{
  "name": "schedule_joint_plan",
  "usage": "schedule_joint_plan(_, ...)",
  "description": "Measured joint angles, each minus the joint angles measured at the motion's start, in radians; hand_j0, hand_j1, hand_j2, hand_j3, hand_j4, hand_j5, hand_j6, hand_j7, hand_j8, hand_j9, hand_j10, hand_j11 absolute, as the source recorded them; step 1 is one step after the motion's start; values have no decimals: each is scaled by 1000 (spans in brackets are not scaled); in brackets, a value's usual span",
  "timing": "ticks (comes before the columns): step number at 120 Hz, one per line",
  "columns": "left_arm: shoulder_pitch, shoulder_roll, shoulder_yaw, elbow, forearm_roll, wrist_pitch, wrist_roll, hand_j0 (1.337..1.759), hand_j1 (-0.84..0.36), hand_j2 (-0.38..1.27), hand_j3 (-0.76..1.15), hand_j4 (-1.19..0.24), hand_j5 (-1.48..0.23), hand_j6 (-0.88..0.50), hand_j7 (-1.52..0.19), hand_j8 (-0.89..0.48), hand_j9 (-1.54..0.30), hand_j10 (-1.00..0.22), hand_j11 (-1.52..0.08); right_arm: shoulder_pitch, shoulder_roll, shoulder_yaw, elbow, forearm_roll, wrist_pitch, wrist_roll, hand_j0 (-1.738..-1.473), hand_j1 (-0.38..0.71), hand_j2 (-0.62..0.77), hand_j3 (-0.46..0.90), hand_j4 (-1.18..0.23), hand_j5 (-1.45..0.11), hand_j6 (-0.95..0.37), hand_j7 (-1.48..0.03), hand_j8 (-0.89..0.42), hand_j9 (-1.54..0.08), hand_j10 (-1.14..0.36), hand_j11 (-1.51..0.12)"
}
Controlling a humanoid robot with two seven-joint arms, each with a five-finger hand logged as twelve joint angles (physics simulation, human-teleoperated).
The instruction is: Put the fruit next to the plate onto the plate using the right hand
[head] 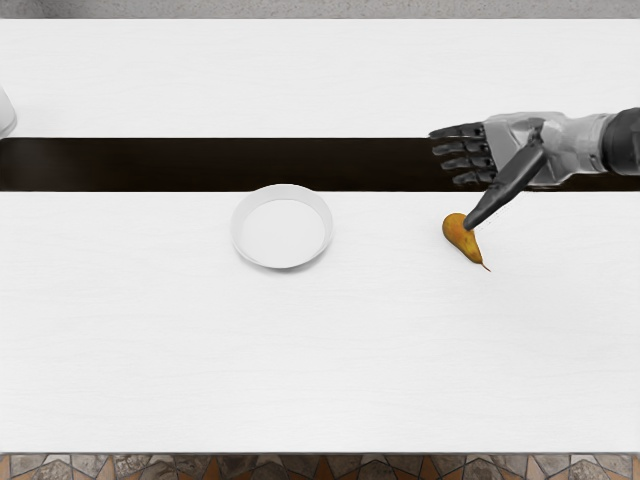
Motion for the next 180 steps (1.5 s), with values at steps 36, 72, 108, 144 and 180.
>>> schedule_joint_plan(36, 0, 0, 0, 0, 0, 0, 0, 1658, 349, 0, 0, 0, 0, -1, 0, 0, 0, 0, 0, 36, 74, -4, 14, -24, -267, -22, -1658, -307, -7, 0, -36, -46, -36, -46, -36, -46, -36, -46)
schedule_joint_plan(72, 0, 0, 0, 0, 0, 0, 0, 1658, 349, 0, 0, 0, 0, -1, 0, 0, 0, 0, 0, 165, 117, -180, 3, -46, -454, -23, -1658, -308, -7, 0, -35, -45, -35, -45, -35, -45, -35, -45)
schedule_joint_plan(108, 0, 0, 0, 0, 0, 0, 0, 1658, 349, 0, 0, 0, 0, 0, 0, 0, 0, 0, 0, 354, 216, -470, -19, -61, -611, -23, -1658, -308, -7, 0, -35, -45, -36, -45, -36, -45, -36, -45)
schedule_joint_plan(144, 0, 0, 0, 0, 0, 0, 0, 1658, 349, 0, 0, 0, 0, -1, 0, 0, 0, 0, 0, 371, 299, -583, -49, -58, -664, -23, -1658, -303, -7, 0, -39, -50, -40, -50, -40, -50, -39, -50)
schedule_joint_plan(180, 0, 0, 0, 0, 0, 0, 0, 1658, 349, 0, 0, 0, 0, 0, 0, 0, 0, 0, 0, 354, 382, -650, -106, -59, -734, -23, -1658, -217, -21, 0, -111, -143, -112, -143, -111, -143, -111, -143)
